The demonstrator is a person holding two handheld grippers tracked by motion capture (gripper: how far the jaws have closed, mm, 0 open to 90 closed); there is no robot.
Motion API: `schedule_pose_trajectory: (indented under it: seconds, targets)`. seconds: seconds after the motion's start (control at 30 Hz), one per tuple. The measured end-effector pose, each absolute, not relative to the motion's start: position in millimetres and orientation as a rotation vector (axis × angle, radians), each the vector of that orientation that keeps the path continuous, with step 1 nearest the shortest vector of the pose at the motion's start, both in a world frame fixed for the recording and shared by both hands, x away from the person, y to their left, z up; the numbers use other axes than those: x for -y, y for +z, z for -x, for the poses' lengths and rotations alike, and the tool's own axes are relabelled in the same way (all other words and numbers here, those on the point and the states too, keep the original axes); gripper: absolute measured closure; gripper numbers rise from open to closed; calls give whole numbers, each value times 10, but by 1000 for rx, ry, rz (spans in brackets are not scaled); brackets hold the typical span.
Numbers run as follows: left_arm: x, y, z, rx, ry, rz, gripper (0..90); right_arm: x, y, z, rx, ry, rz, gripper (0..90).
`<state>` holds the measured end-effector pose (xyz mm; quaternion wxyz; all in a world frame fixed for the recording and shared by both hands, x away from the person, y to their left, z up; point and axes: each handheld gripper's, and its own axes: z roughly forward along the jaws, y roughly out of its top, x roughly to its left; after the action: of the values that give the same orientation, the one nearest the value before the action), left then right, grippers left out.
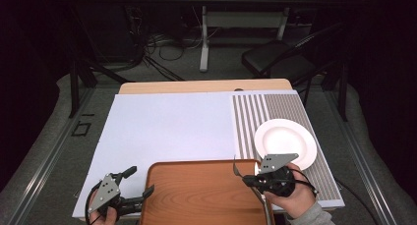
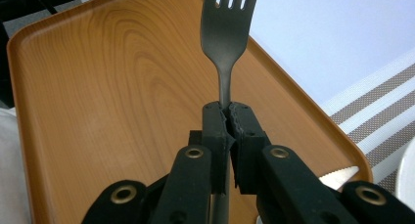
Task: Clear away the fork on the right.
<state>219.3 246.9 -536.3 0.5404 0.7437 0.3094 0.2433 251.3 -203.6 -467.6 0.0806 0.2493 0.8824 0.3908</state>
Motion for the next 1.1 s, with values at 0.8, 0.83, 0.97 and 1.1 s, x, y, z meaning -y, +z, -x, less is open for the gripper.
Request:
schedule_pose_trajectory:
  seconds: [0.8, 0.83, 0.97, 1.1]
  targets:
    - [-2471, -5361, -2190, -734, 577, -1768, 159, 1742, -4891, -2365, -2734, 980, -701, 859]
    - [-2471, -5362, -2191, -735, 576, -1768, 159, 1728, -4904, -2363, -2740, 970, -706, 859]
    - [-2474, -5363, -2193, -738, 576, -1768, 159, 1696, -4944, -2374, -2755, 944, -720, 858]
    - [-2471, -5365, -2195, -738, 575, -1768, 159, 1677, -4981, -2390, -2764, 931, -740, 858]
